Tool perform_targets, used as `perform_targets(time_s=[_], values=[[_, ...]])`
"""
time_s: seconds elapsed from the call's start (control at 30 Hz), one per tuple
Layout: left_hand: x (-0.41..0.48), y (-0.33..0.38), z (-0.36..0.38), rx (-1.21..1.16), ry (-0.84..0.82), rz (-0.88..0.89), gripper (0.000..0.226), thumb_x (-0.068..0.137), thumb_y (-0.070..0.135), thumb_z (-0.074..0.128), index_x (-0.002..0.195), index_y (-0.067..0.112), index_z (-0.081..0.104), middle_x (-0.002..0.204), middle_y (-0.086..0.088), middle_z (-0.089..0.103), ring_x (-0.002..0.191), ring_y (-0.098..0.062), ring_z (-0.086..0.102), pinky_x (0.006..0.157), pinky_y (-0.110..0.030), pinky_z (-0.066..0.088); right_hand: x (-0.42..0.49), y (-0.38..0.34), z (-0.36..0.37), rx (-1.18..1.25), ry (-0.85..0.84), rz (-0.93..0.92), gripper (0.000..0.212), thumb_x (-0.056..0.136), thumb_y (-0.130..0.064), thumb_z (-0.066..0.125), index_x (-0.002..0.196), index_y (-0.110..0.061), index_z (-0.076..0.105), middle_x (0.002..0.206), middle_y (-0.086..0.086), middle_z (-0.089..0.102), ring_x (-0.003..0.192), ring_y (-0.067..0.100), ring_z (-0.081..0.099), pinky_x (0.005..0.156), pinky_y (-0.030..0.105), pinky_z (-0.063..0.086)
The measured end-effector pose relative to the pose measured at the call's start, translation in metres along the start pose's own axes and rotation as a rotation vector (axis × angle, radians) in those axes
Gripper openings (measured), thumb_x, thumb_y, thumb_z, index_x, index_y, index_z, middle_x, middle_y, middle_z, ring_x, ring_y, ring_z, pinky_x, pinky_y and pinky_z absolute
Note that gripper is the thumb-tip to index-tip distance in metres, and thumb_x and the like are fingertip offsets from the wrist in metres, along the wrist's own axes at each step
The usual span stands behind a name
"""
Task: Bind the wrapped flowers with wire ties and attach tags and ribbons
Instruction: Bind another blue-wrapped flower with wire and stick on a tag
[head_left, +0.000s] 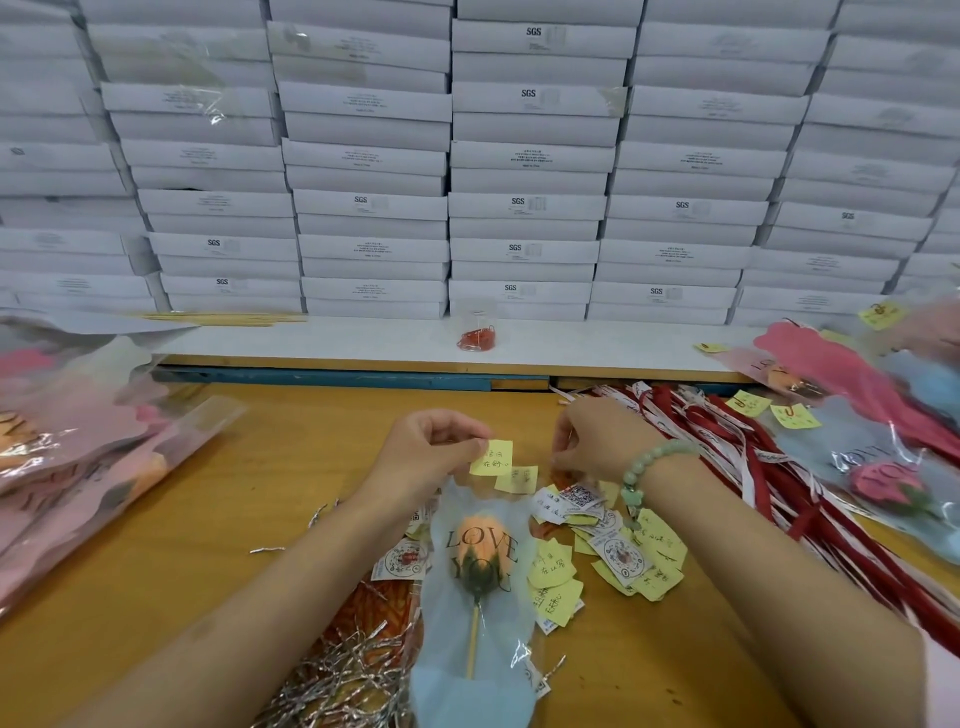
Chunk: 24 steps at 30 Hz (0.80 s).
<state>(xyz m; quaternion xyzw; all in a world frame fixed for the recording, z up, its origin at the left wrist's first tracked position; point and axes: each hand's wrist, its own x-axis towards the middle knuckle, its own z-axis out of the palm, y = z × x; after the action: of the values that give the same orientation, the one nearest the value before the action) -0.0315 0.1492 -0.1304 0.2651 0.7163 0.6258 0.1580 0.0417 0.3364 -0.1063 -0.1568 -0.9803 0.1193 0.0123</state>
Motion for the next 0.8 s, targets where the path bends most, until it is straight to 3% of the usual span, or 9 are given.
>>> perform_targets(time_s=[0.2,0.4,0.5,0.57,0.67,0.8], values=[[-0.001,0.000,0.000,0.001,-0.007,0.009,0.012,0.086,0.005,0.069,0.087,0.016,0.075,0.065,0.010,0.069,0.056,0.004,0.060,0.054,-0.009,0.047,-0.002,-0.010,-0.001,-0.046,-0.054,-0.002,0.002,0.083,-0.013,0.072,0.085,-0.012,0.071,0.091,0.005,0.073,0.086,0.019,0.069,0.082,0.031,0.056],[-0.001,0.000,0.000,-0.012,-0.010,0.004,0.011,0.086,0.006,0.070,0.088,0.016,0.075,0.068,0.007,0.070,0.058,0.002,0.060,0.055,-0.010,0.047,0.000,-0.013,-0.001,-0.061,-0.016,0.004,0.014,0.085,-0.006,0.064,0.092,-0.011,0.075,0.095,0.004,0.072,0.089,0.017,0.068,0.085,0.031,0.056],[-0.001,0.001,0.001,-0.011,-0.016,0.002,0.011,0.086,0.006,0.070,0.088,0.016,0.075,0.069,0.006,0.071,0.058,0.001,0.061,0.055,-0.011,0.047,0.001,-0.002,-0.013,0.224,0.056,-0.014,0.010,0.086,-0.007,0.069,0.091,-0.013,0.075,0.085,-0.001,0.073,0.072,0.004,0.066,0.064,0.014,0.052],[-0.001,0.002,0.001,-0.012,-0.023,-0.003,0.011,0.087,0.005,0.070,0.089,0.015,0.075,0.069,0.006,0.072,0.056,0.001,0.062,0.053,-0.011,0.047,-0.002,0.001,-0.017,0.514,0.082,-0.030,0.006,0.087,-0.011,0.070,0.090,-0.013,0.074,0.079,-0.003,0.073,0.066,0.000,0.067,0.054,0.010,0.049],[-0.002,0.003,0.001,-0.022,-0.040,0.002,0.011,0.086,0.005,0.070,0.091,0.014,0.075,0.069,0.005,0.073,0.056,-0.001,0.062,0.052,-0.012,0.047,-0.003,-0.002,-0.016,0.844,0.049,-0.049,0.004,0.088,-0.015,0.069,0.088,-0.013,0.072,0.079,0.000,0.076,0.074,0.005,0.072,0.061,0.017,0.057],[-0.002,0.002,0.001,-0.045,-0.052,0.022,0.011,0.085,0.004,0.072,0.091,0.012,0.076,0.068,0.004,0.071,0.053,-0.002,0.059,0.051,-0.013,0.047,-0.003,-0.008,-0.014,0.989,0.033,-0.070,0.005,0.089,-0.016,0.068,0.089,-0.012,0.070,0.081,0.001,0.077,0.073,0.007,0.073,0.060,0.017,0.057]])
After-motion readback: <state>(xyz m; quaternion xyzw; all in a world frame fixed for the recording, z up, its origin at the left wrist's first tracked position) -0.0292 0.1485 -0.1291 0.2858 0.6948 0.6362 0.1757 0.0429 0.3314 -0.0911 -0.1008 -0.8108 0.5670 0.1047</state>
